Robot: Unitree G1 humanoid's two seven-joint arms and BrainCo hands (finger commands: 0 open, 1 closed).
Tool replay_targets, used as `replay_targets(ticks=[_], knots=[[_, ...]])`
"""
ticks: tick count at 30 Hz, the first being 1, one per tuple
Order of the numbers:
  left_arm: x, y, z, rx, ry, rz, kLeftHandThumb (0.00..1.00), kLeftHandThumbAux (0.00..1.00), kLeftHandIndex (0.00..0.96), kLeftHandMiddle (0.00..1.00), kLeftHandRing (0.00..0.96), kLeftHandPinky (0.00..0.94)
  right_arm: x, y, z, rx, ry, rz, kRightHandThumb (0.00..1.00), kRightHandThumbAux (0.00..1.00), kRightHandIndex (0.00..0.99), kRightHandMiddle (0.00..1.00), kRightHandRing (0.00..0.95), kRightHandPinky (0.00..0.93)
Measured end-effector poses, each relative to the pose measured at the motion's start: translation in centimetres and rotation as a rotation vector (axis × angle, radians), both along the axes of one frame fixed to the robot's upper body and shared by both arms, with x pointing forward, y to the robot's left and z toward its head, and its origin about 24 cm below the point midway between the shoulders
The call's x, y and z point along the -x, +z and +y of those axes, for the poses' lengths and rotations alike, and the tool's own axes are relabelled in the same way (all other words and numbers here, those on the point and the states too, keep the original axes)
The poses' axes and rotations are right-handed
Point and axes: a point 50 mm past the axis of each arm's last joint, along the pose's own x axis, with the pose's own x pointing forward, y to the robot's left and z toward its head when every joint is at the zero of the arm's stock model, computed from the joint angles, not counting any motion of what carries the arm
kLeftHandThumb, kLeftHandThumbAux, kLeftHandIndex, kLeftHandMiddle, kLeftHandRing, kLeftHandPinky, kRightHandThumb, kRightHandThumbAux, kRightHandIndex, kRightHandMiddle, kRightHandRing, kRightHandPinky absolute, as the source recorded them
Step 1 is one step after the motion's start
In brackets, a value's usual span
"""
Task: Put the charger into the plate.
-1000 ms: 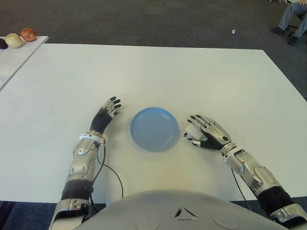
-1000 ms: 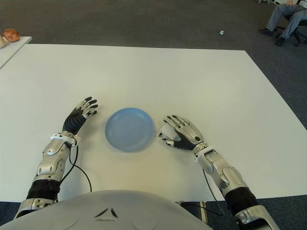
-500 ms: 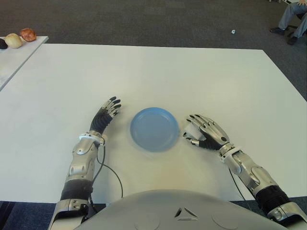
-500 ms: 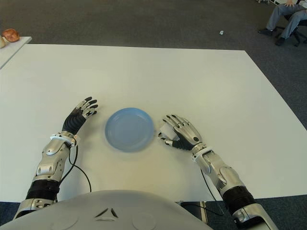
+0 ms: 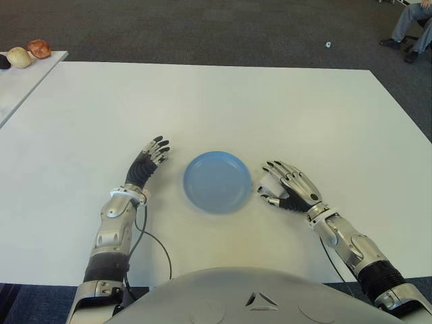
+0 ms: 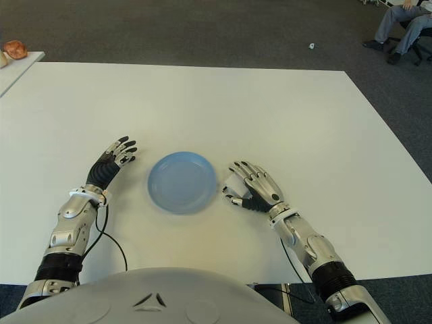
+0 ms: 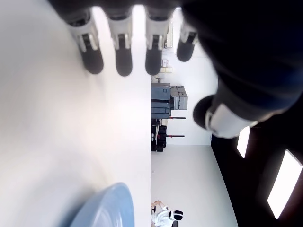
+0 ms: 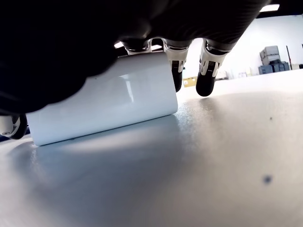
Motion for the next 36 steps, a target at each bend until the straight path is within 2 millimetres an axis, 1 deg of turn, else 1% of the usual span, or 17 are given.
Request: replay_targets(ticks=[2,3,4,5,6,7,8,9,10,11,13,16,23,36], knots=[[0.0,0.0,0.0,-0.001,0.0,0.0,0.0,0.602,0.088,0.137,0.134,0.132,0.0,0.1,0.0,-0.001,0.008,-0.025,0.38,0.261,0.113,0.121,0.146,0.252],[0.0,0.0,0.0,-0.002,0.0,0.0,0.0,0.602,0.088,0.137,0.134,0.133,-0.1,0.1,0.0,-0.003,0.011,-0.036,0.399,0.268,0.146,0.175,0.202,0.296],[0.0,0.0,0.0,-0.002,0.0,0.0,0.0,0.602,0.089,0.138,0.135,0.135,-0.1,0.1,0.1,-0.001,0.017,-0.05,0.427,0.277,0.196,0.255,0.285,0.36],[0.0,0.0,0.0,-0.002,0.0,0.0,0.0,0.602,0.09,0.137,0.135,0.136,-0.1,0.1,0.1,-0.001,0.018,-0.062,0.48,0.304,0.257,0.355,0.377,0.447],[0.0,0.0,0.0,-0.002,0.0,0.0,0.0,0.602,0.09,0.137,0.135,0.137,-0.1,0.1,0.1,-0.002,0.02,-0.075,0.499,0.314,0.279,0.391,0.41,0.478],[0.0,0.0,0.0,-0.002,0.0,0.0,0.0,0.601,0.092,0.136,0.135,0.136,-0.2,0.2,0.1,-0.002,0.02,-0.084,0.558,0.351,0.334,0.479,0.488,0.543],[0.0,0.0,0.0,-0.002,-0.001,0.0,0.0,0.602,0.092,0.136,0.134,0.135,-0.2,0.2,0.1,0.0,0.023,-0.091,0.615,0.476,0.368,0.565,0.579,0.628],[0.0,0.0,0.0,-0.002,-0.001,0.0,0.0,0.602,0.093,0.135,0.134,0.135,-0.3,0.2,0.1,0.003,0.022,-0.093,0.636,0.52,0.38,0.596,0.612,0.659],[0.0,0.0,0.0,-0.002,-0.001,0.0,0.0,0.602,0.094,0.135,0.134,0.136,-0.4,0.2,0.1,0.004,0.018,-0.098,0.668,0.586,0.399,0.659,0.679,0.729],[0.0,0.0,0.0,-0.002,-0.001,0.0,0.0,0.602,0.095,0.135,0.134,0.136,-0.5,0.3,0.1,0.01,0.011,-0.106,0.688,0.627,0.411,0.7,0.723,0.774],[0.0,0.0,0.0,-0.002,-0.001,0.0,0.0,0.602,0.097,0.134,0.133,0.137,-0.8,0.5,0.1,0.029,-0.004,-0.12,0.711,0.664,0.424,0.747,0.77,0.822],[0.0,0.0,0.0,-0.002,-0.002,0.0,0.0,0.602,0.098,0.133,0.132,0.137,-1.1,0.7,0.1,0.061,-0.026,-0.138,0.729,0.691,0.436,0.793,0.812,0.855],[0.0,0.0,0.0,-0.002,-0.001,-0.001,0.0,0.601,0.101,0.134,0.133,0.142,-1.4,0.9,0.3,0.108,-0.058,-0.141,0.745,0.705,0.44,0.858,0.863,0.884],[0.0,0.0,0.0,-0.003,-0.002,-0.001,0.0,0.602,0.111,0.133,0.129,0.134,-1.5,1.6,0.6,0.133,-0.067,-0.075,0.745,0.709,0.44,0.889,0.878,0.886]])
